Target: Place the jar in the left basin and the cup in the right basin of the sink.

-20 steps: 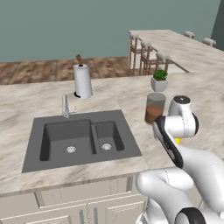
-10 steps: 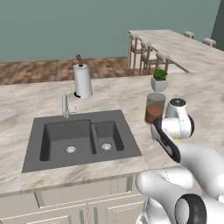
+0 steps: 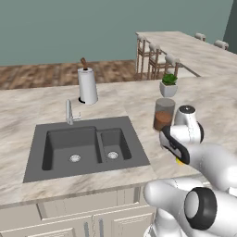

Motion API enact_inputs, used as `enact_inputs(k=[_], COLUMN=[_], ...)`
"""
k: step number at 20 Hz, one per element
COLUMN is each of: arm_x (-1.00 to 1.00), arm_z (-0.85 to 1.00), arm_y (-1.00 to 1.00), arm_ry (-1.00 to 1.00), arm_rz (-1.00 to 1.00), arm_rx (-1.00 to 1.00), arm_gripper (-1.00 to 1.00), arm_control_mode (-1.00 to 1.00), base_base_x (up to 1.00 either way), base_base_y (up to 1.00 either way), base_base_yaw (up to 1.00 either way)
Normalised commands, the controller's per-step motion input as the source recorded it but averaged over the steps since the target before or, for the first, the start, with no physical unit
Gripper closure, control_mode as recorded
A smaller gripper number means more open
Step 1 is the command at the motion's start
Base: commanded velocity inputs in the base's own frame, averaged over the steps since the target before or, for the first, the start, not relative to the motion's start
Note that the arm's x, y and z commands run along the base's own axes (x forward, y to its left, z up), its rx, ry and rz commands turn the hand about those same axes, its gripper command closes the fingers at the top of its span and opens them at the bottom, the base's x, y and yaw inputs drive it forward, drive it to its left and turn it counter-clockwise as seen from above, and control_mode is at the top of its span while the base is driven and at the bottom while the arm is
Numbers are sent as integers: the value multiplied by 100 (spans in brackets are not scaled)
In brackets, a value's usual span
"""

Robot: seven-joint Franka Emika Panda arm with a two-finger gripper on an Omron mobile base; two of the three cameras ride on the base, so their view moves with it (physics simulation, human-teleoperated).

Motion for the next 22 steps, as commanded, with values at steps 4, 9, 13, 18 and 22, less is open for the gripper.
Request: enact_inputs(k=[4,9,13,18,22], arm_x=[19,21,22,16,5], arm_z=[-12,-17,-19,-18,-17], arm_y=[-12,-5,-1,0,0], arm_ry=[0,1,2,1,0], arm_rz=[0,0,0,0,0], arm_rx=[0,0,0,0,2], arm_gripper=[-100,-100,-100,-100,-100], arm_control_mode=[-100,-100,-100,-100,-100], base_base_x=[0,0,0,0,0], base_base_y=[0,0,0,0,0], base_base_yaw=[0,0,0,0,0])
